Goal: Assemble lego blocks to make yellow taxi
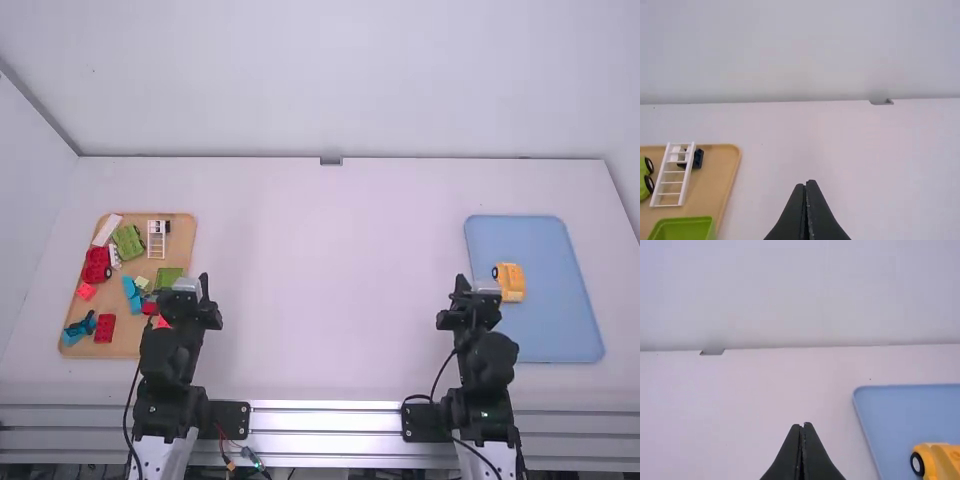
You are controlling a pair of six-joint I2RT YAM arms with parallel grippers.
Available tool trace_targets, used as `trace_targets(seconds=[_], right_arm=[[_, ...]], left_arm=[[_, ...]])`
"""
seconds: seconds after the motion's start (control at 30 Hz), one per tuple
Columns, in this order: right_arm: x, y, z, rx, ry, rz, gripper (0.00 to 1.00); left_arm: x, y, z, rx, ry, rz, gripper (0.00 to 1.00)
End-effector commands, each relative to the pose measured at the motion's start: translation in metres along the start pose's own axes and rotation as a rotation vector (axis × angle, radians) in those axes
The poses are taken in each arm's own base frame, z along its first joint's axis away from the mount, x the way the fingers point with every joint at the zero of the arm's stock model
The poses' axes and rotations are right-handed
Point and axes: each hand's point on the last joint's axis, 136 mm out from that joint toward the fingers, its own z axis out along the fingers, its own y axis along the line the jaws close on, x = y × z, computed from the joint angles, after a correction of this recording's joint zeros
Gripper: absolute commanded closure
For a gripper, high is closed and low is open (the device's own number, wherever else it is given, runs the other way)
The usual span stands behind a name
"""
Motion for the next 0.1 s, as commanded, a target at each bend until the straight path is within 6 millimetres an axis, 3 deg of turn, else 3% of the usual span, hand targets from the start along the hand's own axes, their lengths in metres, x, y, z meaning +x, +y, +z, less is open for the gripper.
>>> trace_targets(seconds=[0.0, 0.07], right_arm=[[0.0033, -0.0004, 0.0001, 0.003, -0.001, 0.003, 1.00], [0.0033, -0.0004, 0.0001, 0.003, -0.001, 0.003, 1.00]], left_arm=[[0.0040, 0.0017, 0.0005, -0.008, 0.004, 0.001, 1.00], [0.0040, 0.0017, 0.0005, -0.008, 0.004, 0.001, 1.00]])
